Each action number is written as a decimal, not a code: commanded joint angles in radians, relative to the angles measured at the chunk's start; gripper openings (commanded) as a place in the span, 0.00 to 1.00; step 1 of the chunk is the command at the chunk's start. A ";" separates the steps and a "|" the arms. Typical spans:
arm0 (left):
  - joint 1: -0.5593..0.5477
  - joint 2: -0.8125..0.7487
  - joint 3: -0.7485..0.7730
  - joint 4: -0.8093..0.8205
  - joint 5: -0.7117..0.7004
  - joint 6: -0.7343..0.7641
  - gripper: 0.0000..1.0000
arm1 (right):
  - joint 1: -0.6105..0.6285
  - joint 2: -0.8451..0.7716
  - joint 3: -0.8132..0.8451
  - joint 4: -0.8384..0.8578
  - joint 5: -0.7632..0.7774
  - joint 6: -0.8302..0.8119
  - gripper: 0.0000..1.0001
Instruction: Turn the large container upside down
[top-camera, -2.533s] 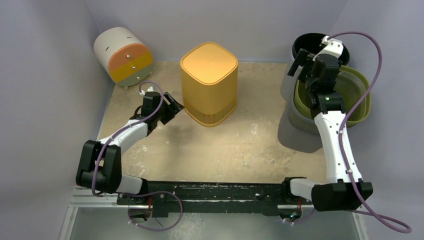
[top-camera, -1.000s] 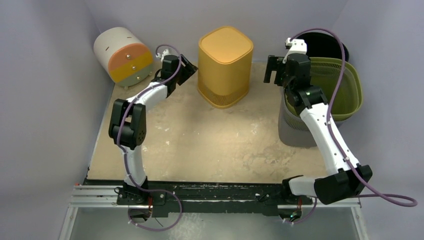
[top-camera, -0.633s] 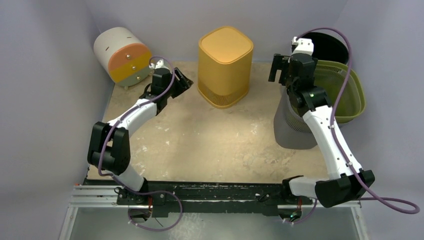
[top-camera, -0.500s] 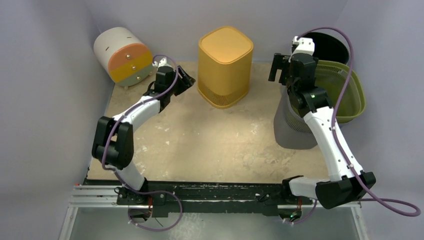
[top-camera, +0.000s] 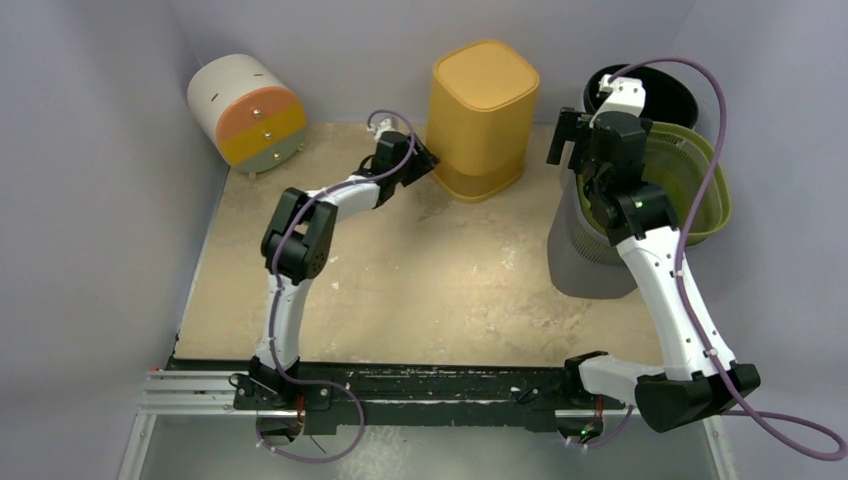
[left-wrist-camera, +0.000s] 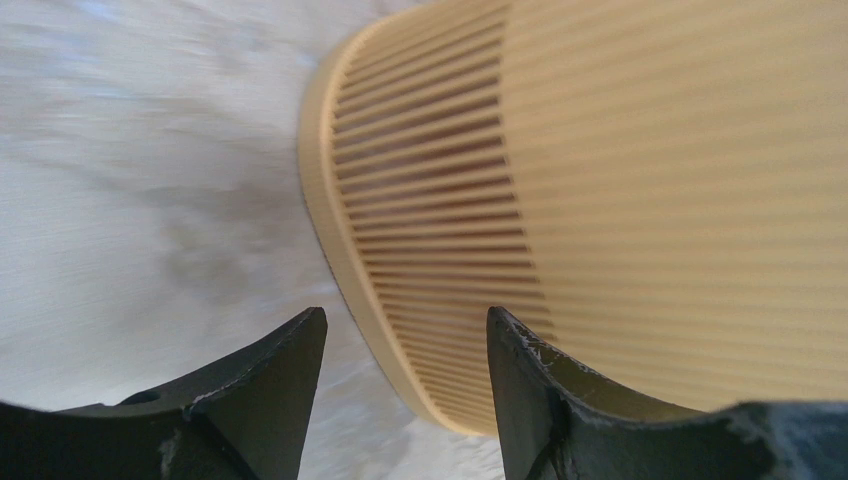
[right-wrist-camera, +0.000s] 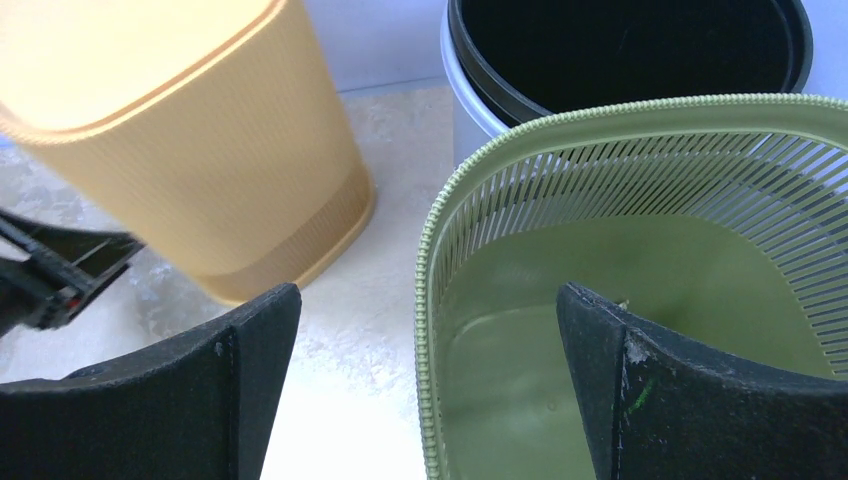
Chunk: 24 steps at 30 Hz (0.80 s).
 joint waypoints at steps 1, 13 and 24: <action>-0.069 0.093 0.211 0.123 0.036 -0.075 0.57 | -0.004 -0.022 -0.001 0.010 0.002 -0.004 1.00; -0.064 -0.047 0.117 -0.030 0.039 0.060 0.57 | -0.006 -0.044 0.006 -0.010 -0.026 0.004 1.00; -0.058 -0.566 -0.487 -0.060 -0.007 0.170 0.57 | -0.019 -0.031 -0.009 -0.049 -0.032 0.010 0.79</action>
